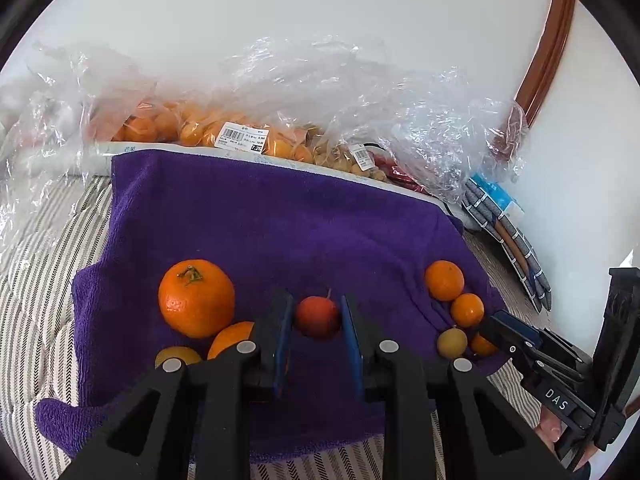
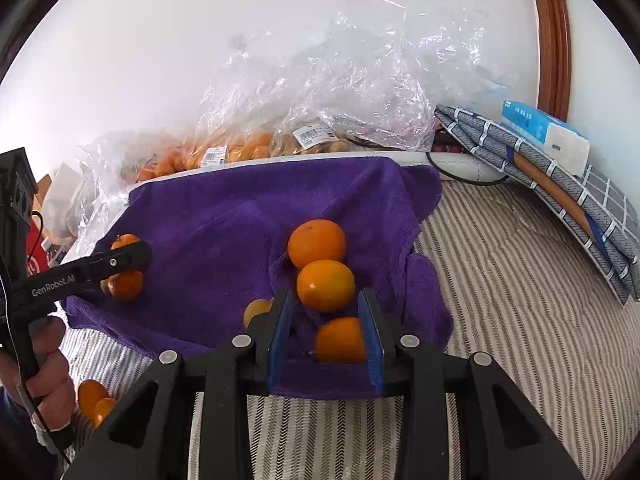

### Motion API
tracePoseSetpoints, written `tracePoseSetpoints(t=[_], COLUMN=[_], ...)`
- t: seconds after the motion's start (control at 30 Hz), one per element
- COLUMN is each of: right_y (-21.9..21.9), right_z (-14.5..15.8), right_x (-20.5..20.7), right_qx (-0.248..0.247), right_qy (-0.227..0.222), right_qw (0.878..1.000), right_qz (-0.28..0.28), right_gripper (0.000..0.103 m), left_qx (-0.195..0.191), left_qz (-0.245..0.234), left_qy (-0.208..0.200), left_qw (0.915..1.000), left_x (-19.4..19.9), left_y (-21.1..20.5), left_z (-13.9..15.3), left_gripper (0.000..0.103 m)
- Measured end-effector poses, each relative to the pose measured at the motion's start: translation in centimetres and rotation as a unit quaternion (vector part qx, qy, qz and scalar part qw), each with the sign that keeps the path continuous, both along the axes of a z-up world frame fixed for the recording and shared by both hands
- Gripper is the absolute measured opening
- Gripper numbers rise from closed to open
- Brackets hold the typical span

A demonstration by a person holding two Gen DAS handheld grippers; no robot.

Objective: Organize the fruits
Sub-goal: 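Carry the orange with the right tool while the left tool carries the red fruit over the towel, then release the orange on the towel with the right tool while the left tool releases the red fruit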

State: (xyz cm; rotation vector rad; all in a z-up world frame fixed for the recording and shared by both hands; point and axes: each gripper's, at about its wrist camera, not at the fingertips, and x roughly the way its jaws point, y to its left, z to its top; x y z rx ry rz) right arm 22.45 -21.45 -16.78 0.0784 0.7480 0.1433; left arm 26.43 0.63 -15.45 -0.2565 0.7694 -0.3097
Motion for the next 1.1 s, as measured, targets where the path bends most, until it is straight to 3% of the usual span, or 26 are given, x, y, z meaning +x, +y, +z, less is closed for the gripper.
tracePoseSetpoints(t=[0.4, 0.7, 0.93, 1.1], right_y=[-0.3, 1.1, 3.8, 6.0], right_z=[0.9, 2.2, 1.9, 1.0], right_x=[-1.4, -4.5, -7.5, -9.3], right_qx=[-0.002, 0.001, -0.012, -0.017], right_qy=[-0.029, 0.003, 0.017, 0.024], right_qw=[0.999, 0.999, 1.000, 0.999], right_qz=[-0.025, -0.037, -0.010, 0.016], right_gripper=[0.041, 0.042, 0.042, 0.042], left_qx=[0.017, 0.032, 0.043, 0.072], left_qz=[-0.013, -0.009, -0.014, 0.038], left_qy=[-0.009, -0.040, -0.050, -0.032], left_qw=[0.9997, 0.9987, 0.9977, 0.9962], left_x=[-0.5, -1.9, -6.8, -9.5], left_y=[-0.6, -0.1, 2.2, 6.1], left_z=[-0.4, 1.0, 1.2, 0.0], left_gripper=[0.024, 0.036, 0.045, 0.047])
